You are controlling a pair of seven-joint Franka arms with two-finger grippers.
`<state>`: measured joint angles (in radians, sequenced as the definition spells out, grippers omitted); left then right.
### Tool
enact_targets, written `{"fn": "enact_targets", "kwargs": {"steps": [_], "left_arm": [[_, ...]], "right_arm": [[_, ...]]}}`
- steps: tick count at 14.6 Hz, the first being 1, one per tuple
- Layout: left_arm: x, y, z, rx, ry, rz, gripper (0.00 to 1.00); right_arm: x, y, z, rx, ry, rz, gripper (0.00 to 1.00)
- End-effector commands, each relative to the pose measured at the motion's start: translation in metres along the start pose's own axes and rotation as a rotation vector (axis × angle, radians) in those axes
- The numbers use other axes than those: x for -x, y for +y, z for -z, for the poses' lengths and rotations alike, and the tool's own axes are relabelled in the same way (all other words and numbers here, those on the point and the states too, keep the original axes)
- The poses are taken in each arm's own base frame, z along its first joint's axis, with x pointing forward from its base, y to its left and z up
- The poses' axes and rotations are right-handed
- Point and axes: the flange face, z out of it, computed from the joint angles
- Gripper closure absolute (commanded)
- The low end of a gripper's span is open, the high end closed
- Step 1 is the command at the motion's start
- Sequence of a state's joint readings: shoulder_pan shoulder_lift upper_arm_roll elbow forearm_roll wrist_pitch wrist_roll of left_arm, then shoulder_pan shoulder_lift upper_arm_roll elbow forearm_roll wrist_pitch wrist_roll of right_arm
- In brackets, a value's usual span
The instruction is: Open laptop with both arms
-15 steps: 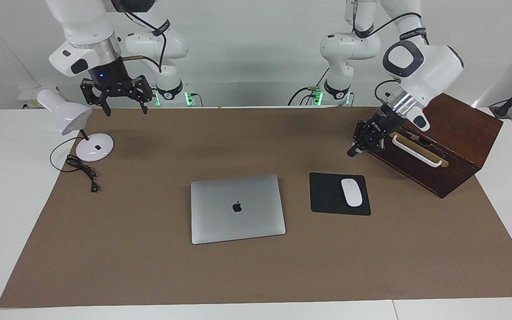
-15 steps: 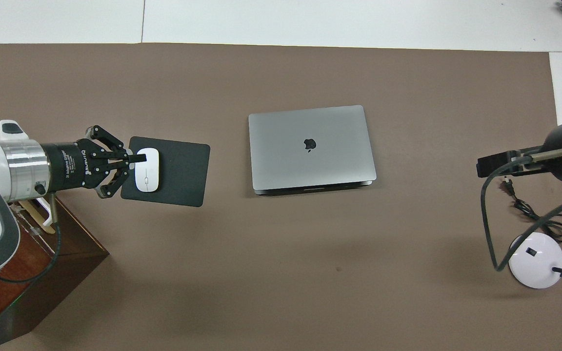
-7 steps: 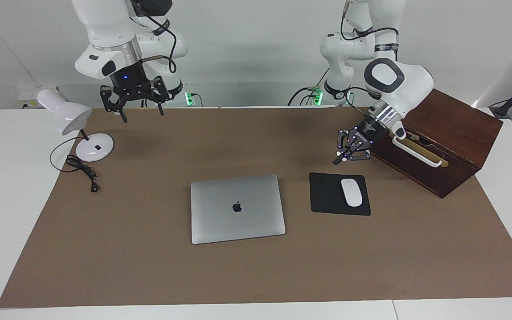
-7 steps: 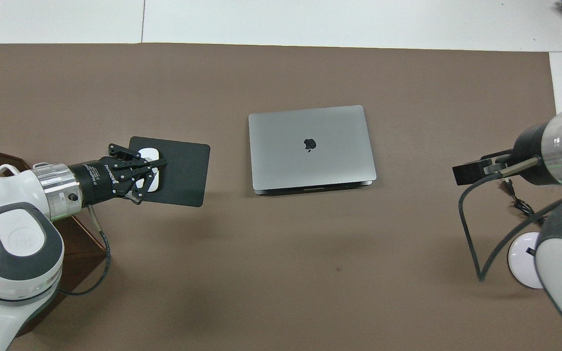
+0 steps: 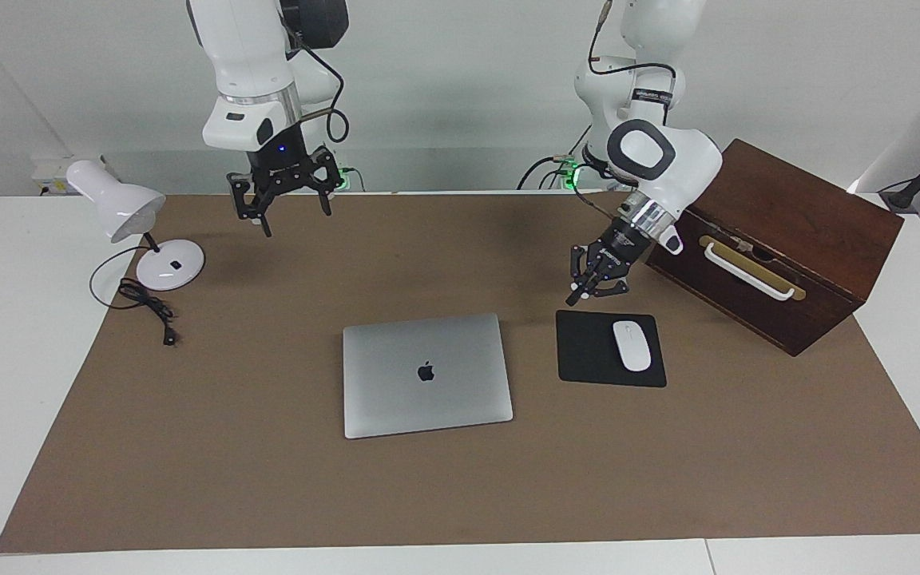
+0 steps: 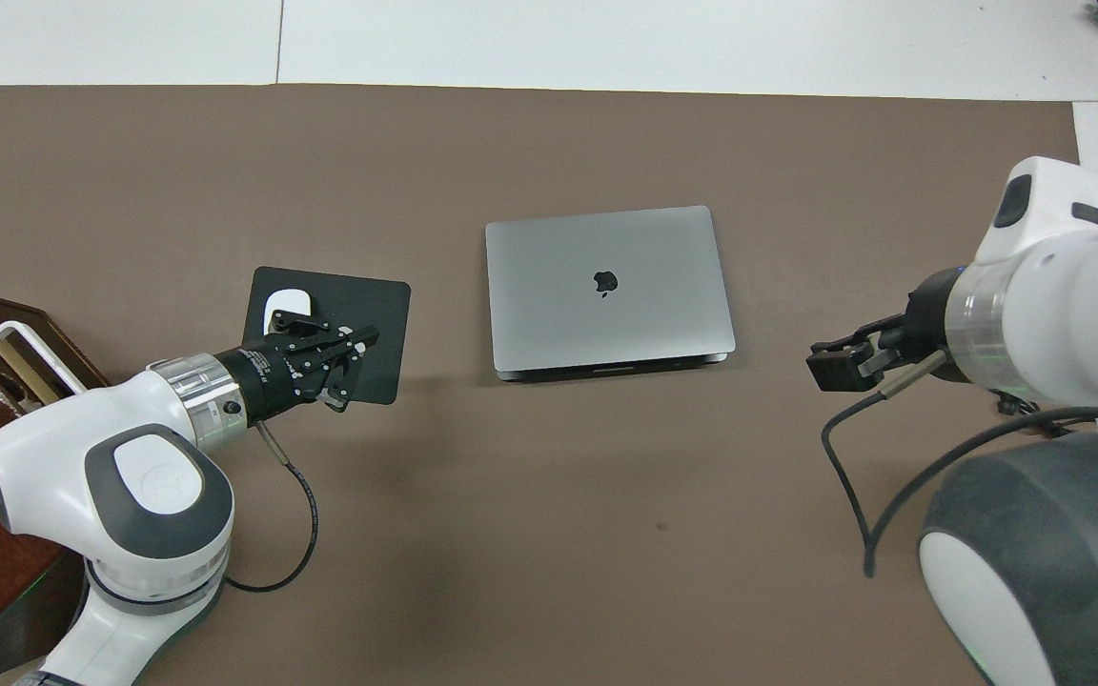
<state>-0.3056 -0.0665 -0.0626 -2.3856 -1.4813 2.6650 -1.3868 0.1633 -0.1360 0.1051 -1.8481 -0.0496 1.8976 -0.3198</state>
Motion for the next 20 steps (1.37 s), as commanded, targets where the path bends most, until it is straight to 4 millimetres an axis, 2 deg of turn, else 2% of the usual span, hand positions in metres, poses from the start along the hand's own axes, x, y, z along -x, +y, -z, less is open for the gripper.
{"fn": "enact_targets", "kwargs": {"steps": [1,5,10,12,14,16,20], "left_arm": [[-0.023,-0.006,-0.007,0.011,-0.064,-0.049,1.0],[-0.056,-0.015,-0.034,-0.036,-0.154,-0.099,1.0],[-0.087,-0.02,-0.071,-0.038,-0.214,-0.141,1.0],[-0.085,-0.024,-0.083,-0.022,-0.233,-0.152,1.0],[-0.084,-0.041,-0.102,-0.022,-0.249,-0.172,1.0],[-0.083,-0.051,-0.11,-0.014,-0.258,-0.195,1.0],[-0.087,-0.056,-0.118,-0.027,-0.247,-0.197,1.0]], "right_arm": [[0.004,-0.015,-0.005,0.075,0.013,0.139,0.0],[-0.005,-0.037,-0.019,0.17,0.019,0.304,0.0],[-0.02,-0.066,-0.045,0.246,0.049,0.455,0.0],[-0.026,-0.075,-0.051,0.281,0.055,0.518,0.0],[-0.031,-0.081,-0.061,0.3,0.049,0.56,0.0],[-0.036,-0.093,-0.078,0.306,0.034,0.602,0.0],[-0.046,-0.098,-0.103,0.29,0.046,0.618,0.0]]}}
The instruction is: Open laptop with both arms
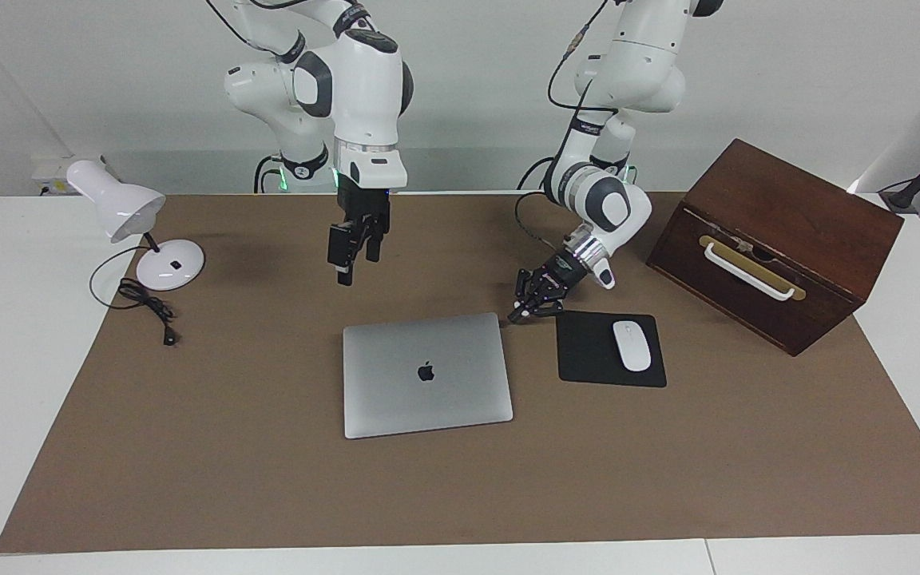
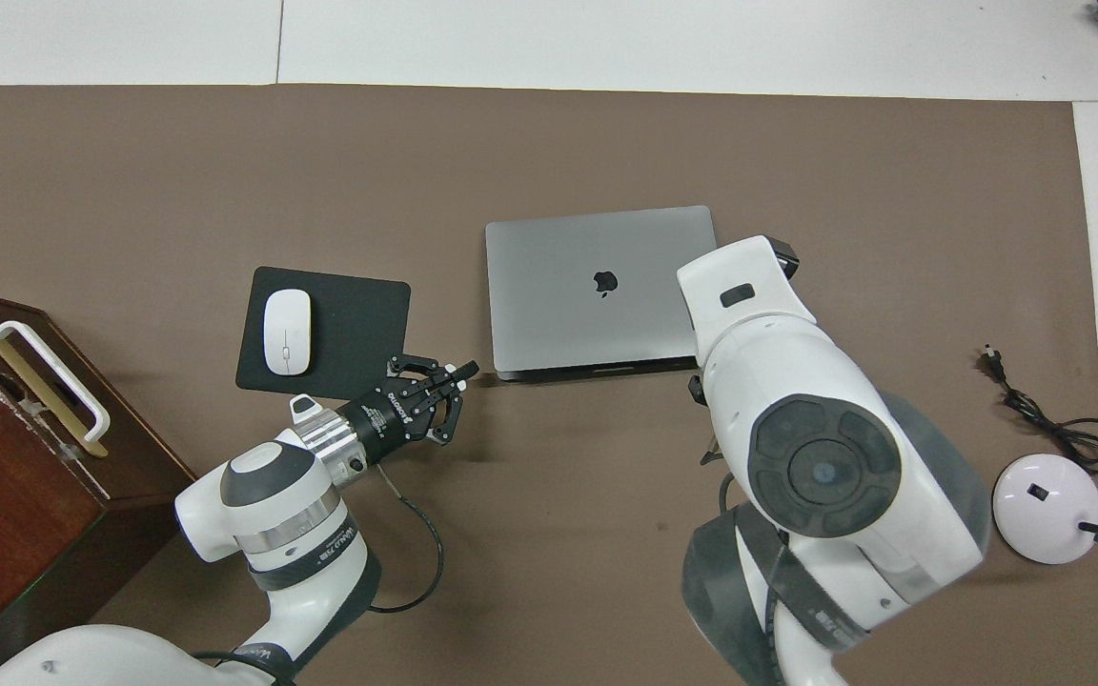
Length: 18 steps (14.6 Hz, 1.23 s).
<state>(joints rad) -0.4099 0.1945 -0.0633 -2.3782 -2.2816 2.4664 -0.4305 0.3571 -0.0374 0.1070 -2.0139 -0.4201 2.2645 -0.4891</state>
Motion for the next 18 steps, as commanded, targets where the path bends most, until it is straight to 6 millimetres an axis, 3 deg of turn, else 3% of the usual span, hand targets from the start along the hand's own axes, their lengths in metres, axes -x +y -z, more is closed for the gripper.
{"fn": "enact_targets", "kwargs": {"steps": [1,4,12,18], "left_arm": [[-0.002,0.001,-0.005,0.016,-0.003,-0.003,1.0],[-0.003,-0.01,-0.012,0.009,0.003,0.007,1.0],[0.004,-0.023,-0.029,0.013,0.026,0.007,1.0],[0.009,-0.018,-0.034,0.03,0.031,0.01,1.0]], "right_arm": [[-0.006,-0.002,-0.018,0.012,0.013,0.038,0.0],[-0.027,-0.022,-0.033,-0.002,0.036,0.081,0.0],[-0.051,-0.047,-0.075,-0.003,0.051,0.169,0.0],[-0.062,-0.06,-0.106,0.016,0.067,0.195,0.0]]}}
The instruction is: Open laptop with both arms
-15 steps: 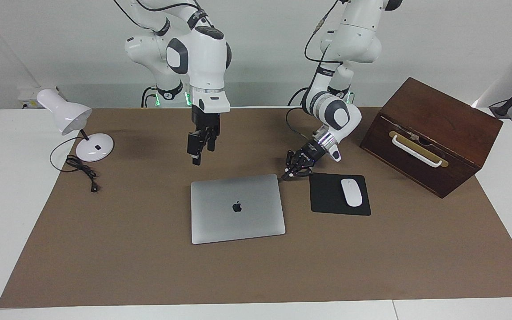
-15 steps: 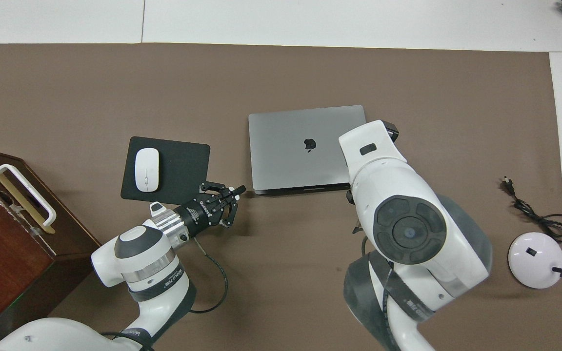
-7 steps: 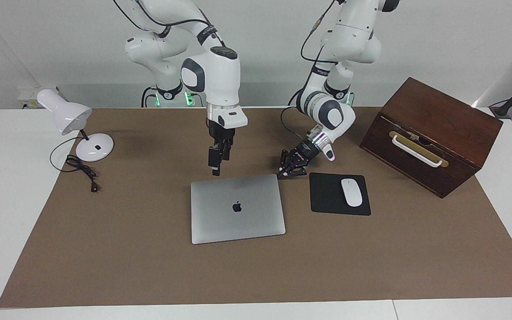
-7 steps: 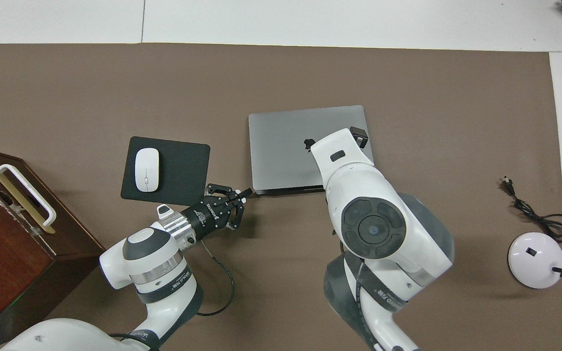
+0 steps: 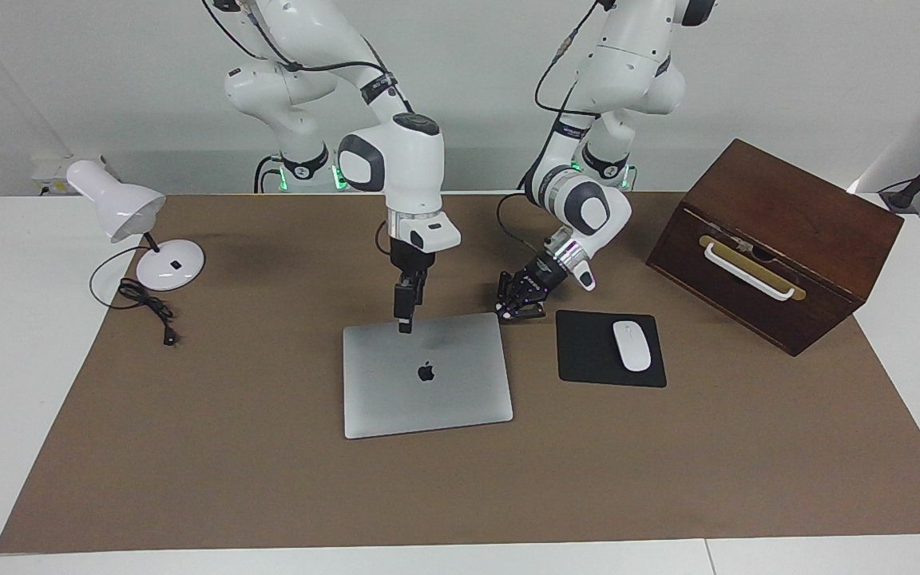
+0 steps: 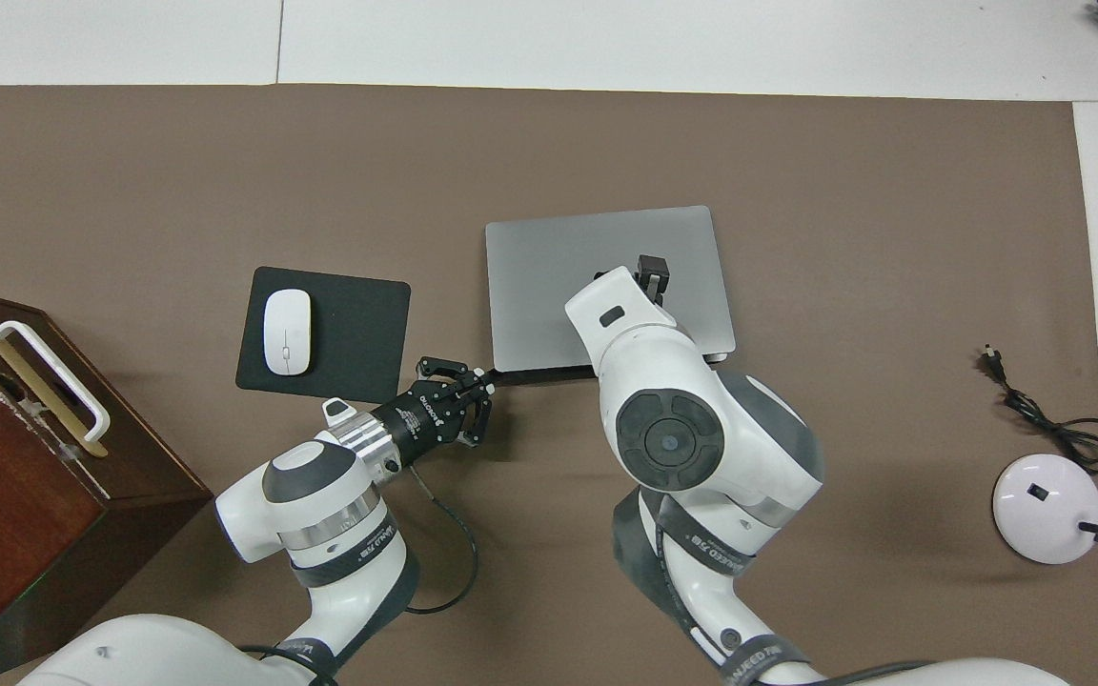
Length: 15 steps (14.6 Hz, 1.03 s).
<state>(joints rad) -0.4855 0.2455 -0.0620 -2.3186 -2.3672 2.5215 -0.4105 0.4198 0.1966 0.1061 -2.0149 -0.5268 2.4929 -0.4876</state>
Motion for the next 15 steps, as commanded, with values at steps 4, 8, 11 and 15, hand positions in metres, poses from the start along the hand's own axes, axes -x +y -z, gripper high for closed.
{"fn": "enact_targets", "kwargs": {"steps": [4,8,11,15], "left_arm": [[0.003,0.007,-0.01,0.042,0.032,-0.001,1.0],[0.004,0.01,-0.014,0.048,0.034,0.002,1.0],[0.004,0.011,-0.014,0.054,0.037,0.005,1.0],[0.006,0.009,-0.02,0.054,0.049,0.004,1.0]], "right_arm": [[-0.016,-0.016,-0.023,0.032,0.007,0.007,0.0],[-0.034,-0.037,-0.033,0.051,-0.005,0.034,0.0],[-0.036,-0.039,-0.039,0.053,-0.009,0.036,0.0],[-0.037,-0.041,-0.048,0.058,0.003,0.051,0.0]]}}
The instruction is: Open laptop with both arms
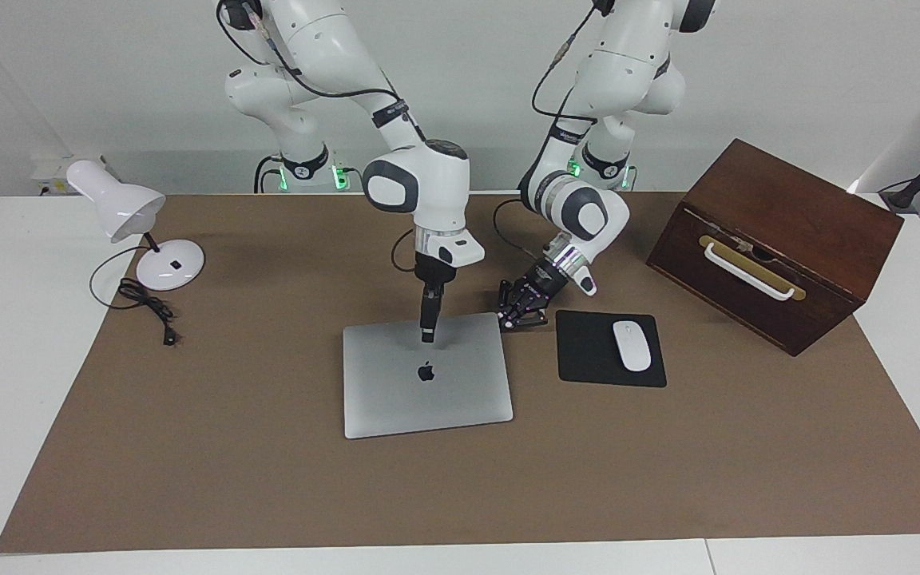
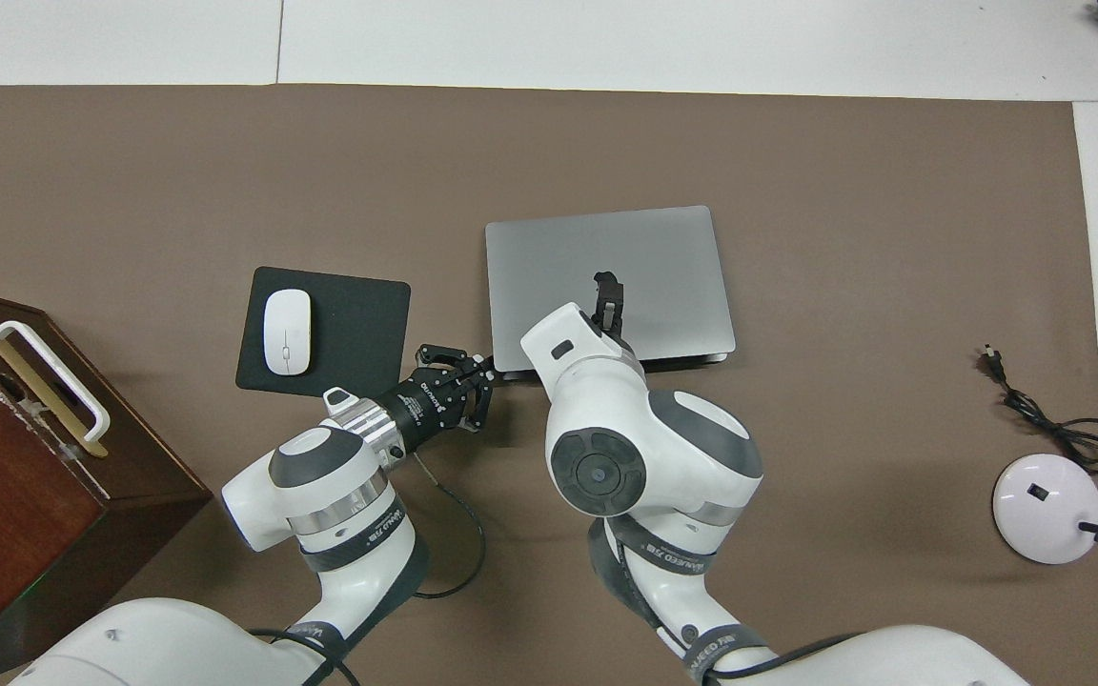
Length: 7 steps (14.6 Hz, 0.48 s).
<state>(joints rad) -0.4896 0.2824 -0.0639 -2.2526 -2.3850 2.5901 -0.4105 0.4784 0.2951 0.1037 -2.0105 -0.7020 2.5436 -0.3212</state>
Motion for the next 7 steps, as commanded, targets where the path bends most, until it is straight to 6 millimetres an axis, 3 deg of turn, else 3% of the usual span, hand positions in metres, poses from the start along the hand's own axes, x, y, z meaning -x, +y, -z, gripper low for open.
{"fn": "enact_targets", "kwargs": {"steps": [1,5,7], "left_arm": [[0.0025,-0.0063,-0.0119,0.011,0.013,0.004,1.0],[0.0026,-0.0073,-0.0144,0.01,0.011,0.009,1.0],[0.0,-0.0108,-0.018,0.003,0.018,0.01,1.0]], "right_arm": [[-0.0037,0.0011,-0.0111,0.019,0.019,-0.002,0.0],[-0.0079,-0.0038,-0.0131,0.045,0.009,0.002,0.0],[-0.0072,0.004,-0.011,0.058,0.009,-0.002,0.0]]}}
